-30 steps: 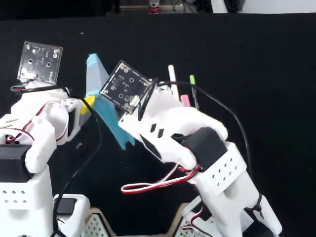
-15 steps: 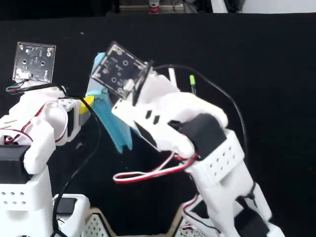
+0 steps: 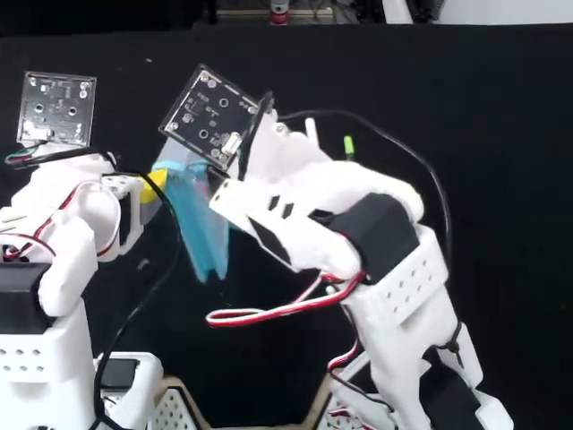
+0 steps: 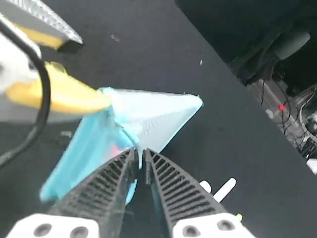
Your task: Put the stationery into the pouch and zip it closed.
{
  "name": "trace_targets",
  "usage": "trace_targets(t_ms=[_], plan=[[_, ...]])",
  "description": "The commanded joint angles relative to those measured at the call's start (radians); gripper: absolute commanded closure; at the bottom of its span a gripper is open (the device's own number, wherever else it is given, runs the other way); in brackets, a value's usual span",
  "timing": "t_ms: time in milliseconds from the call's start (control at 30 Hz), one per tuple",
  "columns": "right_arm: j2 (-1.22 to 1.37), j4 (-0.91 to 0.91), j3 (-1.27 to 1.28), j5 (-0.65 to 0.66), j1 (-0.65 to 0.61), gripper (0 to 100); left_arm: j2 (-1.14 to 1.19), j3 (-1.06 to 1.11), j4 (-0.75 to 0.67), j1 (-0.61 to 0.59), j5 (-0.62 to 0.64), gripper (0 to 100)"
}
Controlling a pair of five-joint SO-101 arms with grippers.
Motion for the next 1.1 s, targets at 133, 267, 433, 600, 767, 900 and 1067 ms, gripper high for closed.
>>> trace_targets(t_ms=[133, 267, 433, 600, 767, 900, 1067], plan=[[-0.033, -0.002, 0.093, -0.006, -0.014, 98.8, -0.003, 0.005, -0.005, 0.008, 0.008, 75], [-0.133, -0.005, 0.222, -0.006, -0.025, 98.8, -0.002, 0.03, -0.005, 0.01, 0.008, 75], [-0.371, -0.16, 0.538, -0.008, -0.103, 98.5, -0.002, 0.039, -0.021, 0.01, 0.008, 75], [-0.605, -0.462, 0.952, -0.141, -0.124, 81.6, -0.002, 0.038, -0.025, 0.01, 0.038, 75], [-0.751, -0.697, 1.193, -0.19, -0.164, 82.7, 0.0, 0.033, -0.026, 0.012, 0.049, 75], [-0.745, -0.807, 1.27, -0.199, -0.209, 80.8, 0.0, 0.03, -0.026, 0.012, 0.049, 75], [-0.674, -0.921, 1.277, -0.298, -0.213, 78.1, 0.0, 0.03, -0.026, 0.012, 0.049, 75]])
